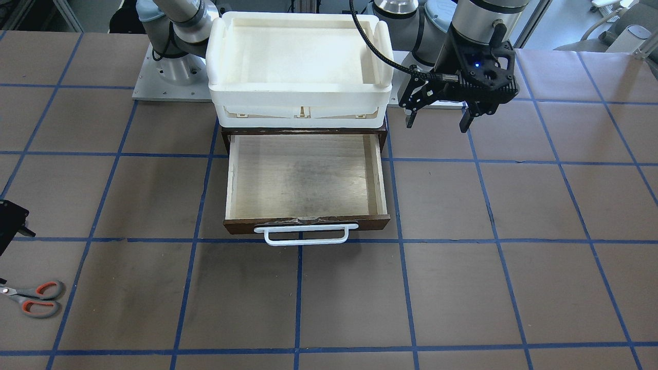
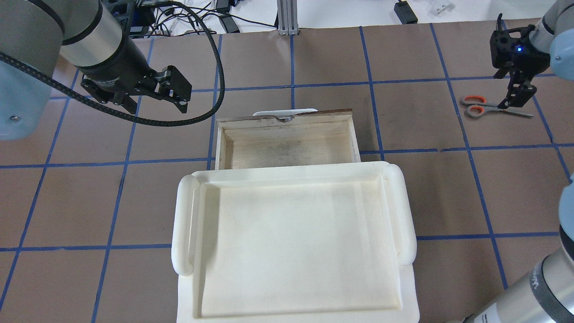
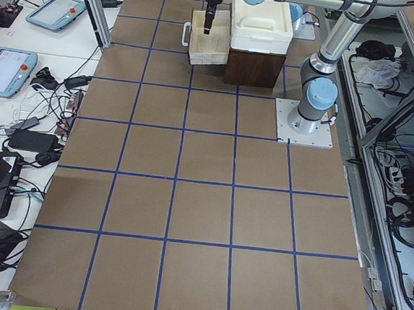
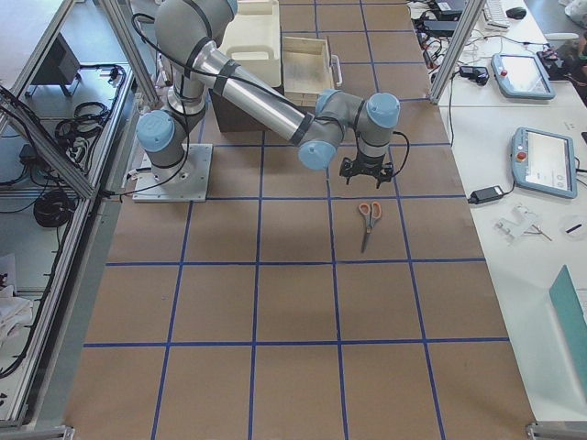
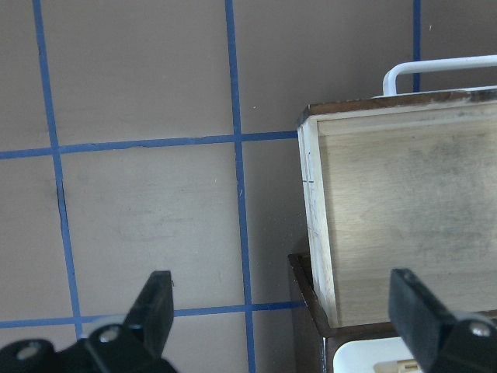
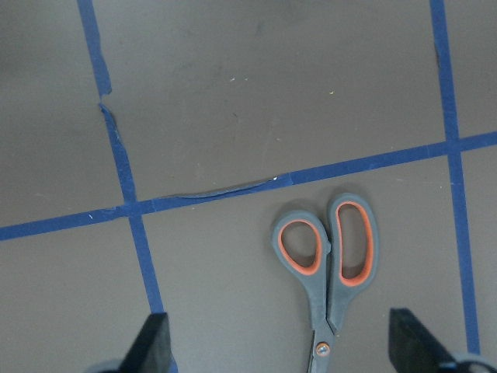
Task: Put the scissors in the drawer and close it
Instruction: 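Move the right gripper over the grey-orange scissors and lower it, then close the right gripper on the scissors' blades below the handles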
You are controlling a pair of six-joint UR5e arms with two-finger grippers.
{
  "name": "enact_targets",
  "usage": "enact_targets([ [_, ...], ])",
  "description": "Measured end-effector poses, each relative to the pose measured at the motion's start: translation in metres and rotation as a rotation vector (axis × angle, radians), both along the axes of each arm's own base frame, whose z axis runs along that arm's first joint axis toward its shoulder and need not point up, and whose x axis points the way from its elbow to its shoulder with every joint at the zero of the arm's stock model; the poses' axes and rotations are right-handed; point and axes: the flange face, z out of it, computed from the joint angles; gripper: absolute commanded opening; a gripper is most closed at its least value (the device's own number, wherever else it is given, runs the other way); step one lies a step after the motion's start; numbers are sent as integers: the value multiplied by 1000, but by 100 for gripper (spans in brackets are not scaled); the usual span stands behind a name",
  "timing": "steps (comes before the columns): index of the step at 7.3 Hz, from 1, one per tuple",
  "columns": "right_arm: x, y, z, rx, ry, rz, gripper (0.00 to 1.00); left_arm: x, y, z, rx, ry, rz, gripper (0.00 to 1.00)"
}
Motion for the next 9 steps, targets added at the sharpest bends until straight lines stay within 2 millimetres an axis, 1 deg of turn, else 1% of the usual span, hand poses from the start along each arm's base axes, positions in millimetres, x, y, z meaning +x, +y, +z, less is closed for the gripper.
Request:
enact_targets([
  [2,-31,-2,-30,8,-4,-3,100,0,0,0,0,0,0,100],
  [3,-39,-5,-39,-3,5,8,100,0,0,0,0,0,0,100],
  [4,-44,-7,-49,-2,15,19,100,0,0,0,1,0,0,100],
  [6,-52,-11,-79,39,24,55,100,0,1,1,-1,1,0,100],
  [7,-57,-17,-90,56,34,72,100,0,1,1,-2,1,0,100],
  [9,-67,-30,-104,63,42,86,100,0,2,2,-6,1,0,100],
])
